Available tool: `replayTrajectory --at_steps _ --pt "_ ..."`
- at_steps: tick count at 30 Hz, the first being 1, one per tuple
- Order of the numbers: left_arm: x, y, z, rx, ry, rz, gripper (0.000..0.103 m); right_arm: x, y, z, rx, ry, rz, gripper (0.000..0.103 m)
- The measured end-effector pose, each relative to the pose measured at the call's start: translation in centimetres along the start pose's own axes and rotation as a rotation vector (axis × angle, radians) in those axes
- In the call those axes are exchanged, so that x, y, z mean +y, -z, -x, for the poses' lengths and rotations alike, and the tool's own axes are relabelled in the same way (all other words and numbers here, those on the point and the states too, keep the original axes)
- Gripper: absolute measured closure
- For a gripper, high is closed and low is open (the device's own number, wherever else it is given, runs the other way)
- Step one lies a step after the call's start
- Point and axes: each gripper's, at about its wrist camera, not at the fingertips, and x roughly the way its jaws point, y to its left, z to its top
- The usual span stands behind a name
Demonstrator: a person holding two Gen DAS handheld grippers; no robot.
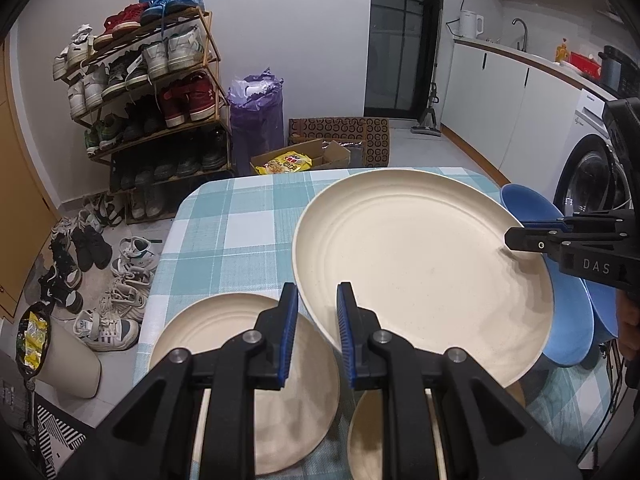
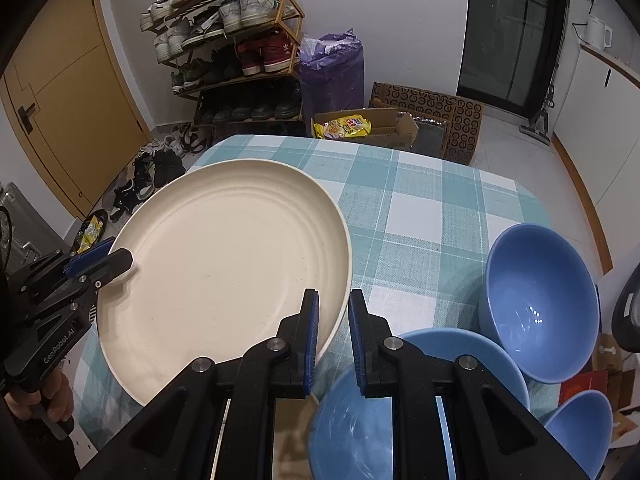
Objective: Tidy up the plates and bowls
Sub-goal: 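Lift the cream plate off the table with both grippers, then carry the cream plate over another cream plate and lower it on top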
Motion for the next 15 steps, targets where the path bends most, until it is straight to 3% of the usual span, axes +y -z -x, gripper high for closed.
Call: replayTrajectory --at_steps 15 --pt "-0.3 2.3 3.1 -0.031 -0.002 -0.005 0.085 1.2 3.1 3.2 -0.051 -0.023 0.007 0.087"
